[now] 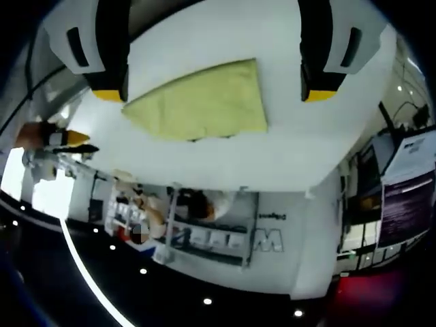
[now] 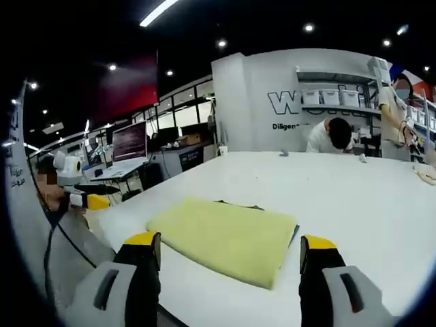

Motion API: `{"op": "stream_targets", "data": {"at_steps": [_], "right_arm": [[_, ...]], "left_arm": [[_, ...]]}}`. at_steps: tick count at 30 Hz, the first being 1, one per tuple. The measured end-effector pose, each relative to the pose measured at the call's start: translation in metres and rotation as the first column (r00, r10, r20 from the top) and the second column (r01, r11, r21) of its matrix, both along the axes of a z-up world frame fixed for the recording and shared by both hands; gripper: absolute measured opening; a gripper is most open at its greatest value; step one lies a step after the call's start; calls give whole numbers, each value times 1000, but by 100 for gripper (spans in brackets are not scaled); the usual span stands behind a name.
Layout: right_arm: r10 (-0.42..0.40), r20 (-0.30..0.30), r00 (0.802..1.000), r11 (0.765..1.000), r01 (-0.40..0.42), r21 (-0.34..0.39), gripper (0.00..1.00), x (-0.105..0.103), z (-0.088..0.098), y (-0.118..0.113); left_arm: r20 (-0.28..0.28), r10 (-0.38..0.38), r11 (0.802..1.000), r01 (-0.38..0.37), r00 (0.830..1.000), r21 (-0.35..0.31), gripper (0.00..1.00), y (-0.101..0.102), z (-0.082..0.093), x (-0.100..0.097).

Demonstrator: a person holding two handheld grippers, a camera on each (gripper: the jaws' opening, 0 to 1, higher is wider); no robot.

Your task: Fold the garment on the visible template until the final outline fits inside the template.

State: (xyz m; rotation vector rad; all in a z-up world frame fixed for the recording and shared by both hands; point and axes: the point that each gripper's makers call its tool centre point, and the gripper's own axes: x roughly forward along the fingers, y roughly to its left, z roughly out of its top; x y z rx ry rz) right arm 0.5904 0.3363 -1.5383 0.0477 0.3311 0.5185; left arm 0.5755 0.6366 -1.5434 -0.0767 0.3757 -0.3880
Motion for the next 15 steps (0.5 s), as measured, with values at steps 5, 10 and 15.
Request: {"op": "stream_targets", "data": {"at_steps": [5,10,15], "right_arm": [[-8,-5,1000,1000,8,6,82,-1,1,0],[-1,-19,1000,1000,1,-2,80,-3,-1,1],[4,-32,999,1000,-4,1,79,-3,-4,1]], "left_arm": [[-5,-4,1000,4,1000,4,97,-1,-1,-1],[-10,-13,1000,13,1000,12,96,-4,-3,-2],[-13,-13,1000,13,1000,7,96,-4,-5,-1]]}}
